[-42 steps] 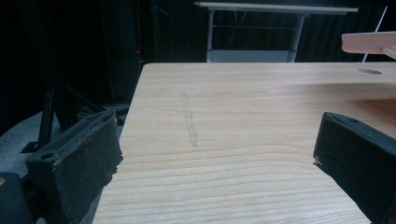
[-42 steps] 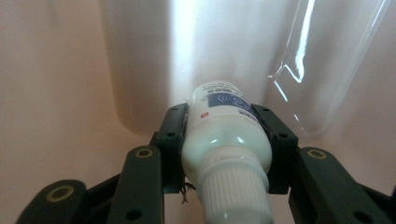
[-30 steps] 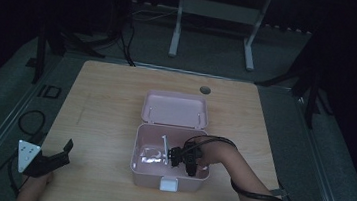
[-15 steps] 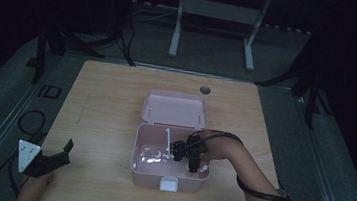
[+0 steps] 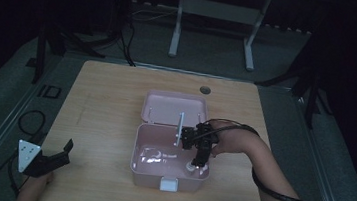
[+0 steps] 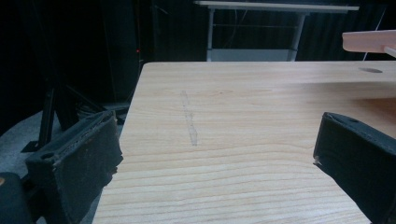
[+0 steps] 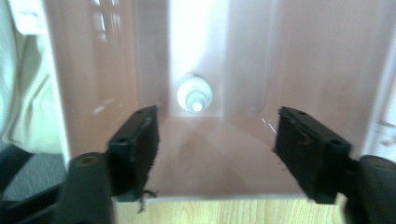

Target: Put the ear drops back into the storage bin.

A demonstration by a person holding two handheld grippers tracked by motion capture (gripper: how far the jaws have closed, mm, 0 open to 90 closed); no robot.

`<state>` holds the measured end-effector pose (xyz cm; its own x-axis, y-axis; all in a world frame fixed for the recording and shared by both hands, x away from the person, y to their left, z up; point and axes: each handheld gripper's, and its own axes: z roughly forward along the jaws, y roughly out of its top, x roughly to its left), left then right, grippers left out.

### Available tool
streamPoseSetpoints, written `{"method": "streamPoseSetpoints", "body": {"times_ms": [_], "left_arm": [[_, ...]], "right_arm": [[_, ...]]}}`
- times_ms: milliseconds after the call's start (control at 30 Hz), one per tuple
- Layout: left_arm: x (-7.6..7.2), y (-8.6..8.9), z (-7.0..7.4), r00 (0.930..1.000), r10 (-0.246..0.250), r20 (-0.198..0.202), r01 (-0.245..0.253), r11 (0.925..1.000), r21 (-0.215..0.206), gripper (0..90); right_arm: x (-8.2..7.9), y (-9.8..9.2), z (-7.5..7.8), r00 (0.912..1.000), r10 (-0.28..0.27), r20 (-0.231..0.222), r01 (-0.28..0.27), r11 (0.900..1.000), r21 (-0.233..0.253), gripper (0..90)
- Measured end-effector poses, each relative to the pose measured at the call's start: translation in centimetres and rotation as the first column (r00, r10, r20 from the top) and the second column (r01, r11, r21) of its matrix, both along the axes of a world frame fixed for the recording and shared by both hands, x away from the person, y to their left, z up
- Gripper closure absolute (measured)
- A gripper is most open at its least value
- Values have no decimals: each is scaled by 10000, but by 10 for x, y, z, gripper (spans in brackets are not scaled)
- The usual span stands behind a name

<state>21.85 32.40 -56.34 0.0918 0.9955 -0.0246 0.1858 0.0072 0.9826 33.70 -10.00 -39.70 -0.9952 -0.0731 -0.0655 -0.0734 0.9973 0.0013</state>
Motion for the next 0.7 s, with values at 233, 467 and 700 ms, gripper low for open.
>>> {"method": "streamPoseSetpoints", "body": {"times_ms": [233,467,700], "left_arm": [[0,0,0,10000,4,-1,-4,10000,-2,10],[0,0,0,10000,16,20,-16,10000,7,10],[0,0,0,10000,14,8,-14,10000,12,9]], "right_arm": [[2,-16,13,9996,-265,103,260,9986,455,160],[7,-39,18,9972,-683,301,656,9945,815,160],[10,-64,15,9929,-1147,316,1123,9913,693,166]]}}
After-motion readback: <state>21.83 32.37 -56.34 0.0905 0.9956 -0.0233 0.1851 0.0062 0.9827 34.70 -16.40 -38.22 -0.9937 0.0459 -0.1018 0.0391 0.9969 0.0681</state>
